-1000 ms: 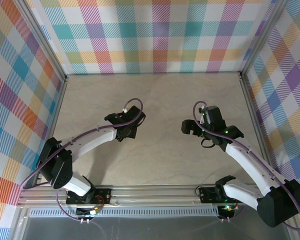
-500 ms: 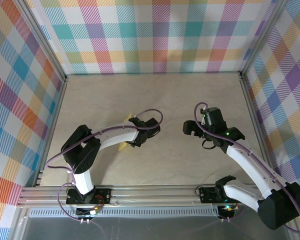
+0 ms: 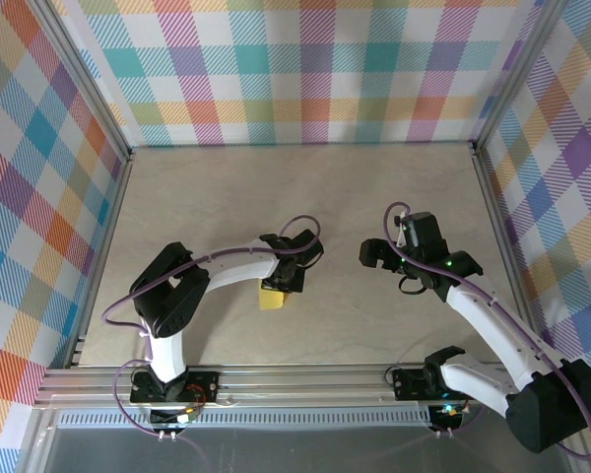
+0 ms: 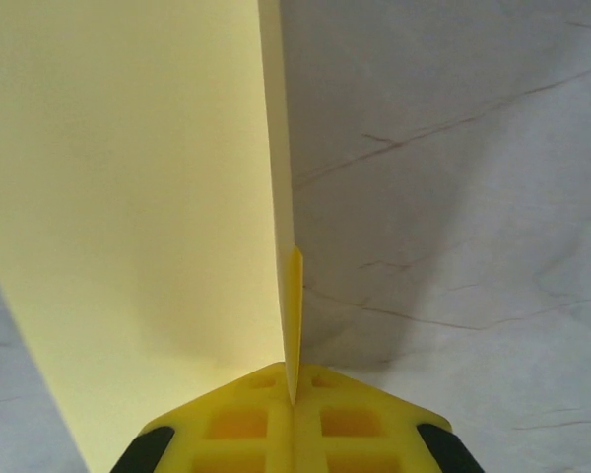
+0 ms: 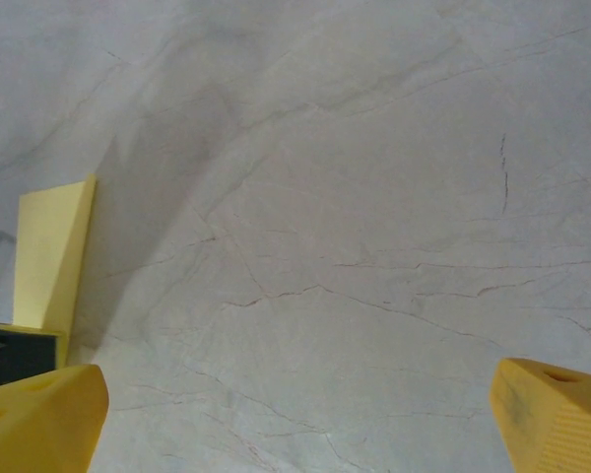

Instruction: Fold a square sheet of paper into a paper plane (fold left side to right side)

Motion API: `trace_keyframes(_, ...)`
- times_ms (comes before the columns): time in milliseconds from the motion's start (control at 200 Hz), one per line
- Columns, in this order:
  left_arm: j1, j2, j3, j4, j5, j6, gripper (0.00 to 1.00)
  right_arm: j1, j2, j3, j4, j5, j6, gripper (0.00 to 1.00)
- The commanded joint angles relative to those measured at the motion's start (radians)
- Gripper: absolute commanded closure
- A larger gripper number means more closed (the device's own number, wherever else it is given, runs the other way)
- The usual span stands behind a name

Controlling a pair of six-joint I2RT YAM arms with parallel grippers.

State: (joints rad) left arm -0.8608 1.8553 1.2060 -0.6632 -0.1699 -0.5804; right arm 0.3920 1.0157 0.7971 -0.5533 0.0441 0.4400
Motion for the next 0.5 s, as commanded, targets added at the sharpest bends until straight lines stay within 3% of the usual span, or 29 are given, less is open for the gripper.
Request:
trace_keyframes(0,-0.004,0.031,0.025,0.043,0.099,-0.033,0.88,-0.007,0.007,-0.017,0.024,-0.042,0.002,0.01)
trace_keyframes(495,-0.004,-0.013,0.028,0.155,0.265,-0.023,0.55,-0.056,0.072,-0.041,0.076,-0.208,0.021,0.01)
